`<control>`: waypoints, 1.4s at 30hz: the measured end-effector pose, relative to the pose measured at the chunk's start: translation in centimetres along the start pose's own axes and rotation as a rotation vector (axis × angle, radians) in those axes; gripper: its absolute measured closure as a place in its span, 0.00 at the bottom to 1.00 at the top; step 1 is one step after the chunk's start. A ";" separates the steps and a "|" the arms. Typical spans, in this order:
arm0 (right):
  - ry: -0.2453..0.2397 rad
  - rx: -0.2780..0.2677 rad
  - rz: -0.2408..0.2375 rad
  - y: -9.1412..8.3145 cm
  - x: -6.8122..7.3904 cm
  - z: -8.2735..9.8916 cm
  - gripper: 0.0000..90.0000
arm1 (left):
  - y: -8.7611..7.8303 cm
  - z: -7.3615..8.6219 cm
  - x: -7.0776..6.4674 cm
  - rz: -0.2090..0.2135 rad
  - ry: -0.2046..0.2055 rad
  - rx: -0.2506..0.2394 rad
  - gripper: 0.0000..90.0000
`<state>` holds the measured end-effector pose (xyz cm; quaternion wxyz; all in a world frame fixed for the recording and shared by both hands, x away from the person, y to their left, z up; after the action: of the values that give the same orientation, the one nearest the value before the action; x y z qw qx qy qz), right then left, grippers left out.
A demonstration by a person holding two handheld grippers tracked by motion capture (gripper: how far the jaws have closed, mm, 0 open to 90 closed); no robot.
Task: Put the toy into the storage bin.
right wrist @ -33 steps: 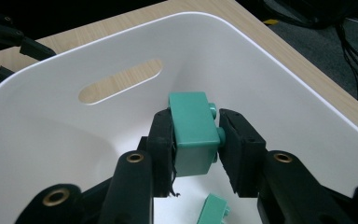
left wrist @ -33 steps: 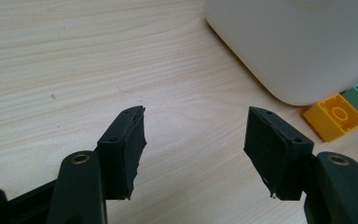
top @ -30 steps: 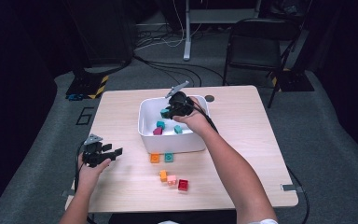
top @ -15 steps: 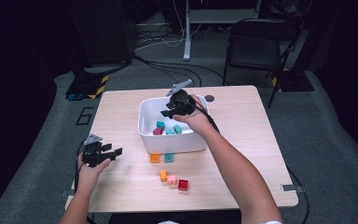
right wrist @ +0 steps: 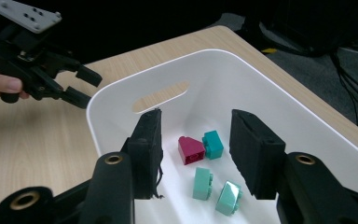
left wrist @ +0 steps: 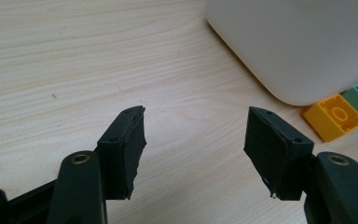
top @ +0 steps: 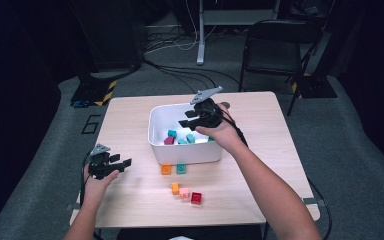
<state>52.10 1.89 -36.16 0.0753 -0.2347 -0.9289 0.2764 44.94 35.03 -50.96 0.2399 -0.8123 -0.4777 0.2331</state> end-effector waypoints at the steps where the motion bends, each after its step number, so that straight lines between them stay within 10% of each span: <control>1: -0.018 -0.008 -0.005 -0.4 0.2 0.1 0.60 | 0.0 0.0 0.0 -0.001 0.000 -0.001 0.42; 16: -0.064 -0.033 -0.048 -3.6 4.1 3.7 0.60 | 0.5 -0.1 0.0 0.011 -0.012 0.002 0.42; 42: -0.046 0.004 -0.096 -1.6 9.6 13.6 0.60 | 0.7 -0.2 -0.1 0.011 -0.012 0.005 0.42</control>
<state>39.41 -1.22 -46.51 0.0677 -0.1832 -0.9401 0.2794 45.49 34.57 -51.26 0.2376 -0.8131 -0.4740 0.2402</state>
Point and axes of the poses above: each handheld gripper's, and its own axes: y roughly forward along the jaws, z roughly out of its underside, x roughly to its left, the point moved 4 cm from there along y, roughly forward along the jaws, and after that the axes turned 1 degree about y, right-handed, at the moved point
